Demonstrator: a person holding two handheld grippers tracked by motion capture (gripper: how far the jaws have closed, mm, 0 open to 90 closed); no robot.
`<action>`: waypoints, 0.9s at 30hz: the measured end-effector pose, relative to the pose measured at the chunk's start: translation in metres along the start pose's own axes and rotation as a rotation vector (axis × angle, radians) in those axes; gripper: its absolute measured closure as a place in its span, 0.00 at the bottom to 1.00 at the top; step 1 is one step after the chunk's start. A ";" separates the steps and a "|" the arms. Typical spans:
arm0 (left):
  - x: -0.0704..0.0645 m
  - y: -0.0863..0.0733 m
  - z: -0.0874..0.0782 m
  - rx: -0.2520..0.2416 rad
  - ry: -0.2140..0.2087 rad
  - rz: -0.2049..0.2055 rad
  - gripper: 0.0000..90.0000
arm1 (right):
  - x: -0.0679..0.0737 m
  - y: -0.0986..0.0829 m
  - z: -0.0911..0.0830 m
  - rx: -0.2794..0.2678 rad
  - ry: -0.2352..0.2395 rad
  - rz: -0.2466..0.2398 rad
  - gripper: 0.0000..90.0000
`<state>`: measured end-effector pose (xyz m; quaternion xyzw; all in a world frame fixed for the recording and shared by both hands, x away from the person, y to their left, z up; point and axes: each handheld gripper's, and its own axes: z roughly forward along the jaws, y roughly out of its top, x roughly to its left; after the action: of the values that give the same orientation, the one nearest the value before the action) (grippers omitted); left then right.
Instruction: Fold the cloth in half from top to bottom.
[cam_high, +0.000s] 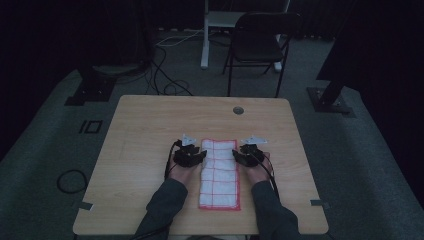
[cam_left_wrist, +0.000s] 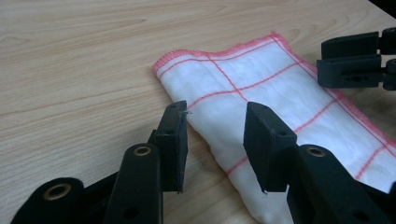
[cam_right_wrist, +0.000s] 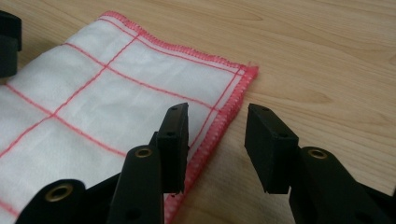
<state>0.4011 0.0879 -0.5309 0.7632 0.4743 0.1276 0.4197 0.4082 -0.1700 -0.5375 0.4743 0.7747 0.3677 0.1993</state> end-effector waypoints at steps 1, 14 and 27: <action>0.001 0.000 0.001 0.001 0.001 -0.005 0.67 | 0.000 0.001 0.002 0.003 -0.001 -0.002 0.66; 0.002 -0.001 0.019 0.030 0.023 -0.032 0.64 | -0.004 0.007 0.014 0.043 0.012 0.024 0.64; 0.000 0.004 0.022 0.060 0.023 -0.037 0.70 | 0.002 0.009 0.016 0.052 0.032 0.007 0.67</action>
<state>0.4171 0.0756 -0.5415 0.7650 0.4967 0.1143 0.3937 0.4226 -0.1599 -0.5410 0.4760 0.7855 0.3556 0.1731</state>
